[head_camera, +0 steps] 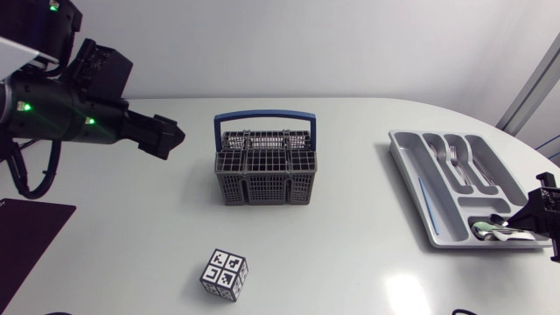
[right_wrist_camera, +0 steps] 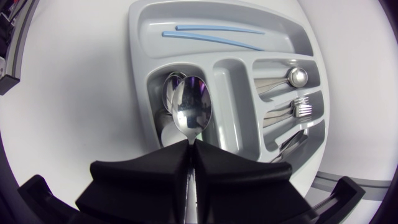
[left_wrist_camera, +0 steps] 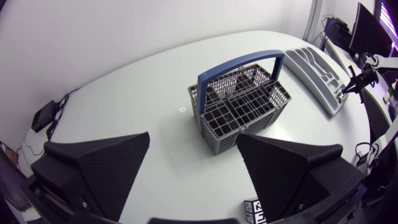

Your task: Transfer all utensils from the basket to the drawer tray.

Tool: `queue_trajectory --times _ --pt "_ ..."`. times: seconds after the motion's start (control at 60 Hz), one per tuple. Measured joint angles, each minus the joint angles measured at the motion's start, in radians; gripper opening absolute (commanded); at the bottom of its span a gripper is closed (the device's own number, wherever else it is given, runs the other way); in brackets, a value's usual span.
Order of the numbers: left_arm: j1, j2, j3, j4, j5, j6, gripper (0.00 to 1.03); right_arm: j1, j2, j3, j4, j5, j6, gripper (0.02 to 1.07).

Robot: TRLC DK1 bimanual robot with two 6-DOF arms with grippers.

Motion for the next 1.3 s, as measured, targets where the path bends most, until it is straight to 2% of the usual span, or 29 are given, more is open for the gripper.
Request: queue_trajectory --times 0.117,0.25,0.417,0.633,0.7,0.783,0.95,1.117,1.3 --pt "0.013 -0.044 -0.030 0.006 -0.003 0.000 0.98 0.012 0.000 -0.010 0.020 0.010 -0.004 0.28" --pt "0.044 -0.088 -0.077 0.030 -0.003 0.000 0.98 0.012 0.001 -0.034 0.066 0.016 -0.009 0.50" --pt "0.060 -0.152 -0.145 0.062 -0.006 0.000 0.98 0.011 0.003 -0.045 0.078 0.007 -0.011 0.60" --pt "0.090 -0.217 -0.196 0.080 -0.007 0.000 0.98 0.011 -0.107 -0.086 0.051 -0.090 -0.010 0.77" --pt "0.096 -0.237 -0.221 0.083 -0.007 0.000 0.98 0.011 -0.171 -0.107 0.033 -0.130 0.009 0.86" --pt "0.104 -0.259 -0.248 0.088 -0.007 0.000 0.98 0.015 -0.237 -0.130 0.021 -0.171 0.049 1.02" --pt "0.114 -0.323 -0.288 0.108 -0.007 0.003 0.98 0.075 -0.376 -0.197 0.018 -0.235 0.180 1.02" --pt "0.124 -0.375 -0.333 0.123 -0.007 0.019 0.98 0.162 -0.537 -0.284 0.029 -0.257 0.355 1.02" --pt "0.144 -0.439 -0.401 0.163 -0.008 0.023 0.98 0.264 -0.700 -0.376 0.170 -0.263 0.627 1.02"
